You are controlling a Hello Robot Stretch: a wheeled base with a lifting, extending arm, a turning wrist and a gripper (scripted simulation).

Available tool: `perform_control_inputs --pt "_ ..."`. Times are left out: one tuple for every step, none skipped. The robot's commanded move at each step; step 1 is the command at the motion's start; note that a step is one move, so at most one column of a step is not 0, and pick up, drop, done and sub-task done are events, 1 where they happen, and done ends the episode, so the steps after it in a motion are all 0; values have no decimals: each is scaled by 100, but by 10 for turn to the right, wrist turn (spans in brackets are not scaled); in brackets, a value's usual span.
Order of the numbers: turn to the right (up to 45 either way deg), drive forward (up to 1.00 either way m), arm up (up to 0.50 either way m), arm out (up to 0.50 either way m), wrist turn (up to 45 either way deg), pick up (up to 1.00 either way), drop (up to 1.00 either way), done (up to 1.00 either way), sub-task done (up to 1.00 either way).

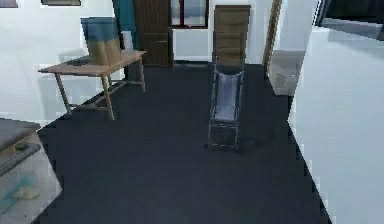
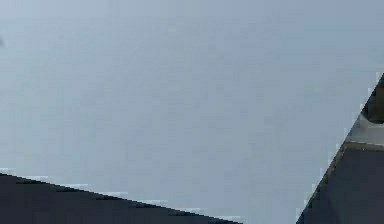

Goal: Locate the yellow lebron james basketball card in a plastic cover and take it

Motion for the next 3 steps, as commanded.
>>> perform_control_inputs --pt "30 0 0 0 0 0 0 0 0" --pt "0 85 0 0 0 0 0 0 0" --pt "-330 0 0 0 0 0 0 0 0"
